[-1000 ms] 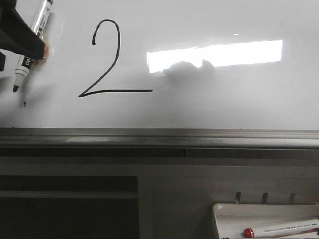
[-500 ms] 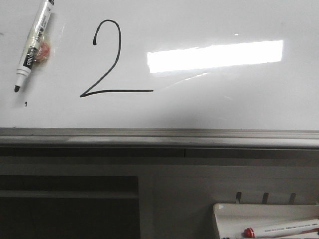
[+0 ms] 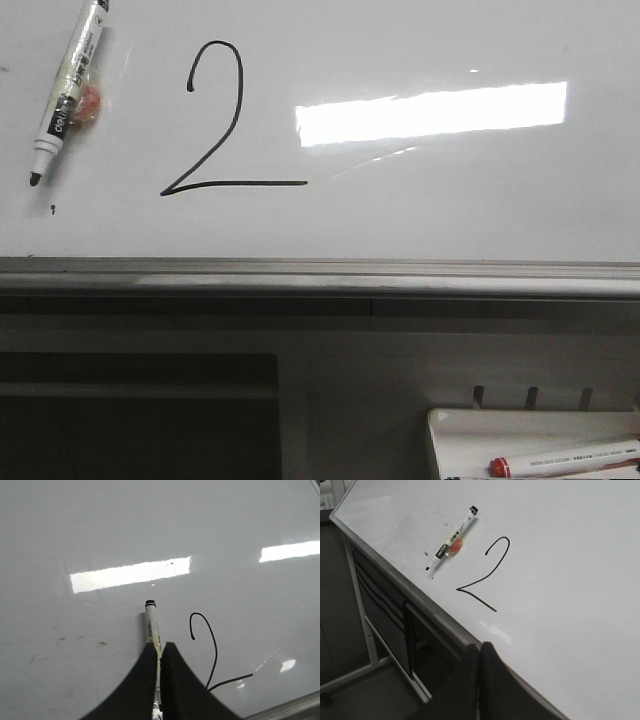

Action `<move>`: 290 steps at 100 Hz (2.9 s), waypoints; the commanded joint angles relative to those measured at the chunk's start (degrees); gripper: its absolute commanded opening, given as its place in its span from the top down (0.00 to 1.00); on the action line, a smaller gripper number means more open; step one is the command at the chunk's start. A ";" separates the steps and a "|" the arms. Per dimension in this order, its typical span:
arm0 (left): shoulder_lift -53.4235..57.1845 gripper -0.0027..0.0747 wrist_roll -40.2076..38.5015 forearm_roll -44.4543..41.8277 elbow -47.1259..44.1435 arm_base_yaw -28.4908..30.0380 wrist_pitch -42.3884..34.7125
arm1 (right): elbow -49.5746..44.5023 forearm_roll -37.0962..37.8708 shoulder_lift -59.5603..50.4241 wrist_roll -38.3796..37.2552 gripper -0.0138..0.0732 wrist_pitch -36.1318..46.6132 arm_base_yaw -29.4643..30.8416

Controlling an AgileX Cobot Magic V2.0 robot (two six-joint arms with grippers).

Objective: Write number 2 on whiteboard

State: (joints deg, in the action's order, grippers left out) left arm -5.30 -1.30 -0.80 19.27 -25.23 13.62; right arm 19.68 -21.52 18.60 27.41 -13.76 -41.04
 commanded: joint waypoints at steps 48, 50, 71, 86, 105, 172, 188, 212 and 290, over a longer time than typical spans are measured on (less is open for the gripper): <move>3.91 0.99 -0.18 0.09 -4.72 0.16 -4.98 | -11.53 -0.08 -6.20 -0.10 0.91 4.56 0.29; 3.91 0.99 -0.18 0.09 -4.88 0.16 -4.98 | -11.65 -0.08 -6.20 -0.10 0.91 4.56 0.29; 3.91 0.99 -0.18 -0.74 -6.47 0.28 -6.61 | -11.81 -0.08 -6.20 -0.10 0.91 4.29 0.29; 3.91 0.99 -0.18 -0.84 -8.81 4.52 -8.85 | -11.81 -0.08 -6.20 -0.10 0.91 4.29 0.29; 3.91 0.99 -0.18 -0.84 -11.02 15.19 -11.23 | -11.81 -0.08 -6.20 -0.10 0.91 4.29 0.29; 7.05 0.99 -0.14 -2.69 -19.92 25.02 1.46 | -11.81 -0.08 -6.20 -0.10 0.91 4.29 0.29; 7.05 0.99 -0.14 -2.69 -19.92 25.02 1.46 | -11.81 -0.08 -6.20 -0.10 0.91 4.29 0.29; 7.05 0.99 -0.14 -2.69 -19.92 25.02 1.46 | -11.81 -0.08 -6.20 -0.10 0.91 4.29 0.29; 7.05 0.99 -0.14 -2.69 -19.92 25.02 1.46 | -8.92 30.73 -6.20 -31.23 0.91 7.69 9.50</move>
State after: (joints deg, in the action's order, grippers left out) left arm 0.23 -1.18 -3.42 -0.04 -0.31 18.75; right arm 7.93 4.28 12.02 0.38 -11.47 -35.22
